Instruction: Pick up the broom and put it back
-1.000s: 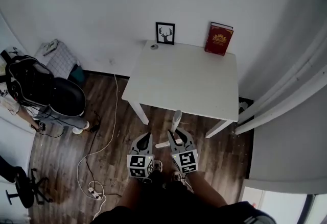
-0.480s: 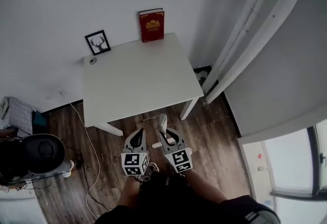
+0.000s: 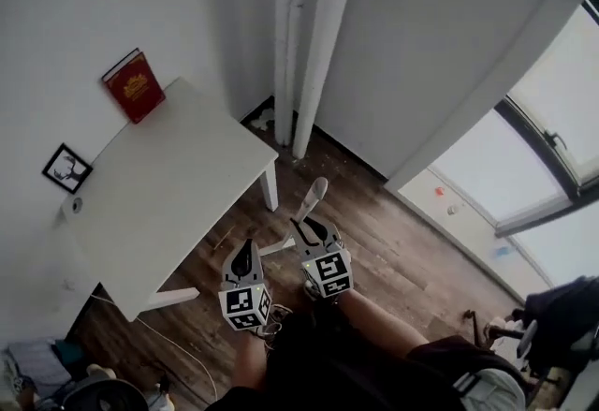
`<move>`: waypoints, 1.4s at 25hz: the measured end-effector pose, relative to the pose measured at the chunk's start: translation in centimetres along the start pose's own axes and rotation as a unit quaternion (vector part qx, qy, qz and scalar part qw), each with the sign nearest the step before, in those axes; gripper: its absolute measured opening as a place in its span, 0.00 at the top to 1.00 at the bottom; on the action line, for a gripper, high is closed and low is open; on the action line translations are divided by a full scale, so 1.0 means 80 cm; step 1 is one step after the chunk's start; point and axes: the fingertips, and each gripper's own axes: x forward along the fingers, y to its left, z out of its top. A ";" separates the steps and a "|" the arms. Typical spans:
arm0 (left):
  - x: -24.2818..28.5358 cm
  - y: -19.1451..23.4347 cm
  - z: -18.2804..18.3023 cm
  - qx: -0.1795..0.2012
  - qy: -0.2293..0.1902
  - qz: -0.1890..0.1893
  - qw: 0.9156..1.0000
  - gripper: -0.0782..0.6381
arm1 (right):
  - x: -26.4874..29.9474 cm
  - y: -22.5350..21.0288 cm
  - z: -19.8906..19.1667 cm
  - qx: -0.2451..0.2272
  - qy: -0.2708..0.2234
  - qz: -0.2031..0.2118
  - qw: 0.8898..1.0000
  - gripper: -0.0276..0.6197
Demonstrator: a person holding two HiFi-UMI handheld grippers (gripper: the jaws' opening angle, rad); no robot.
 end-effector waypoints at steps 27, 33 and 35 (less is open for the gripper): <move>0.287 -0.357 -0.128 0.137 0.185 -0.218 0.948 0.89 | -0.092 -0.434 -0.267 0.194 0.081 -0.277 0.938 0.81; 0.354 -0.403 -0.168 0.141 0.209 -0.224 0.941 0.89 | -0.074 -0.529 -0.359 0.244 0.109 -0.301 0.916 0.81; 0.379 -0.414 -0.185 0.147 0.214 -0.216 0.941 0.89 | -0.066 -0.562 -0.386 0.242 0.120 -0.300 0.915 0.81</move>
